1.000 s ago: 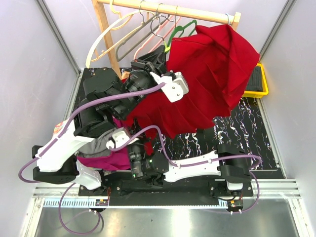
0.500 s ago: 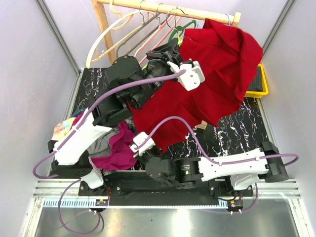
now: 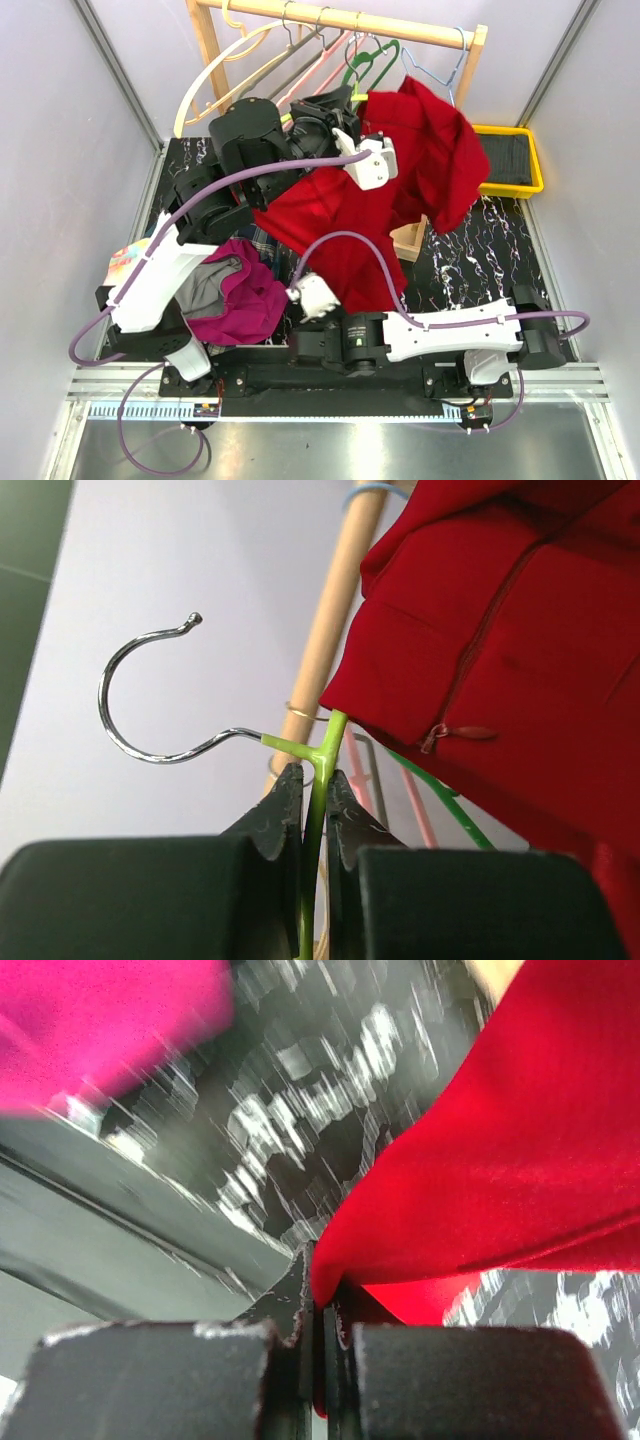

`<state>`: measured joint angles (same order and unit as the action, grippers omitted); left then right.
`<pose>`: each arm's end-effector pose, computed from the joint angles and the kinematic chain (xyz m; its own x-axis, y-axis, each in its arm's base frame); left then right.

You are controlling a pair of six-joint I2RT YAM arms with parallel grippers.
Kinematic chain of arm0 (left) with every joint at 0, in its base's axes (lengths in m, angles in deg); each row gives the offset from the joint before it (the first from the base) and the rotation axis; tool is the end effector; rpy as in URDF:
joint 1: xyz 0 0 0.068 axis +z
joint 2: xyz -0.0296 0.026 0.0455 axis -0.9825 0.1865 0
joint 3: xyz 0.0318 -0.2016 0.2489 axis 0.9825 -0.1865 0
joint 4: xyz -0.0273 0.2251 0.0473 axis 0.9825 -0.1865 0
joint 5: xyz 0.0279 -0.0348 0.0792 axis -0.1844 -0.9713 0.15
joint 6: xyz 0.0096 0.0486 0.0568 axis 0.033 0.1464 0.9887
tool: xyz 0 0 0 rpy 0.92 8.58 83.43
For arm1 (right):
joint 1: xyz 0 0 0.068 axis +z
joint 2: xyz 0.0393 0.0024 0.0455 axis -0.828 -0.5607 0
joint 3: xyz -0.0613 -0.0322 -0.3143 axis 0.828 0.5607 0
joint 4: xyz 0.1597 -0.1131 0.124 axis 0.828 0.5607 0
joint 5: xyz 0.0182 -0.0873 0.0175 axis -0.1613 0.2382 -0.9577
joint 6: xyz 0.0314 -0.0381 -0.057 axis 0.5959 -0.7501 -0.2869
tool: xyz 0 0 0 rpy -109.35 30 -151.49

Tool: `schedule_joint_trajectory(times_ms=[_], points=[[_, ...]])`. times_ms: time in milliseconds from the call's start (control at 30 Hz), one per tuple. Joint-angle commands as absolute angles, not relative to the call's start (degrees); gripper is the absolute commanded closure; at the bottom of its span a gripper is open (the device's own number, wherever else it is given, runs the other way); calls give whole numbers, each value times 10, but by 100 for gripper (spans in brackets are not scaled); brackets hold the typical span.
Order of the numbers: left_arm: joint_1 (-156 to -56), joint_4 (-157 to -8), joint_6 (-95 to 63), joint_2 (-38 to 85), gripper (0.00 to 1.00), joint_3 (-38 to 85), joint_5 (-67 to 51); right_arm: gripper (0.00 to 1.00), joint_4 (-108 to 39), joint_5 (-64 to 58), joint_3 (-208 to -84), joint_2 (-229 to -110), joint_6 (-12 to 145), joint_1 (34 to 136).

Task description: Remove the skirt from the hanger

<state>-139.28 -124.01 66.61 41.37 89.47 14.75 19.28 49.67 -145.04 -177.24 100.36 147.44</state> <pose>0.1558 -0.2384 0.6327 0.6904 0.6327 -0.3508 0.1908 0.3084 0.9319 0.0379 0.2789 0.3250 -0.4413 -0.5451 -0.7128 -0.5541 0.7904 -0.2614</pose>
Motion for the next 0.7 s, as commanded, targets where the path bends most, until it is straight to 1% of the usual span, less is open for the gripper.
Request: schedule_joint_trajectory(times_ms=[0,167,267,333,400,433,467,500,533,567,600,633,667], points=[[-1353,-891,678,351,100,948,144,100,360,292,-1388,-1747,1221,1491],[-1312,-891,669,327,100,935,141,100,413,255,-1310,-1595,1375,1496],[-1308,-895,674,319,100,931,139,100,468,272,-1316,-1533,1415,1501],[-1307,-897,678,315,100,929,138,100,474,291,-1344,-1508,1410,1507],[-1307,-897,685,304,100,919,140,100,453,334,-1390,-1493,1377,1512],[-1307,-910,683,297,100,912,148,100,448,374,-1413,-1492,1349,1513],[-1307,-926,678,274,100,893,153,100,437,399,-1439,-1493,1328,1515],[-1307,-946,672,257,100,875,158,100,428,423,-1497,-1498,1303,1520],[-1307,-968,660,235,100,848,167,100,418,468,-1527,-1500,1247,1522],[-1308,-973,656,180,100,775,170,100,389,490,-1555,-1503,1215,1523],[-1308,-992,650,150,100,734,163,100,366,506,-1606,-1507,1175,1522],[-1308,-1007,643,119,100,697,156,100,338,523,-1629,-1509,1089,1522],[-1308,-1022,643,65,100,628,150,70,273,524,-1647,-1510,1049,1522]])
